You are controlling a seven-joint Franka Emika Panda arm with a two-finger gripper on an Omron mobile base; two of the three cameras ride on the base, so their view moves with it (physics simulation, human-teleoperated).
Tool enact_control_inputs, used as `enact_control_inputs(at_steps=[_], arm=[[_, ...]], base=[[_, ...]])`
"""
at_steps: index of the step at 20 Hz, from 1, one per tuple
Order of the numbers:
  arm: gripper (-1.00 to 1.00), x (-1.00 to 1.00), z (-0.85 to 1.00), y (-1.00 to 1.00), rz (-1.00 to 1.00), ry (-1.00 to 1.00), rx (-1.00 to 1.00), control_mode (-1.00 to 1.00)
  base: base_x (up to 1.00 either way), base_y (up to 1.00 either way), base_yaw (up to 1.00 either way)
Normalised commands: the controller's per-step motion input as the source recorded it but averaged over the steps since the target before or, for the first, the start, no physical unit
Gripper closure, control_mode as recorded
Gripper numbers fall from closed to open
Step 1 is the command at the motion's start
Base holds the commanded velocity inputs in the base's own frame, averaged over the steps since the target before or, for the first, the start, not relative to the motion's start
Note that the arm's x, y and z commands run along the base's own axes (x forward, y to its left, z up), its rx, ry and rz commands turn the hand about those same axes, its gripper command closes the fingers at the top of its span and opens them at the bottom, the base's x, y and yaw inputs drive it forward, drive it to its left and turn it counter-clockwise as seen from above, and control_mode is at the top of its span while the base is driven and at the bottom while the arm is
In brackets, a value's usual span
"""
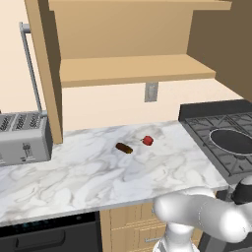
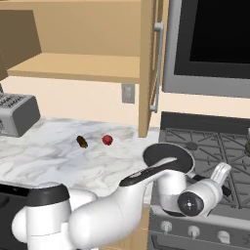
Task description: Pick the pan from the cabinet and place it on the stove. Then turn on the stove burner for the pan.
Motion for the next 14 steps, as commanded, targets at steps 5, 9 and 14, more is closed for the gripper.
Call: enact_control_inputs(at_steps=[5,9,14], arm=[[1.0,0.11,-0.31,-0.58,0.01,-0.01,0.0,-1.0],[1.0,0.0,-0.42,-0.37,0.02,-0.03,-0.04,-1.0],[1.0,0.05,-0.34,-0.24,0.0,-0.02,-0.06,-1.0]], base=[[0.0,0.0,0.0],[0.0,0.0,0.0],[0.0,0.0,0.0]])
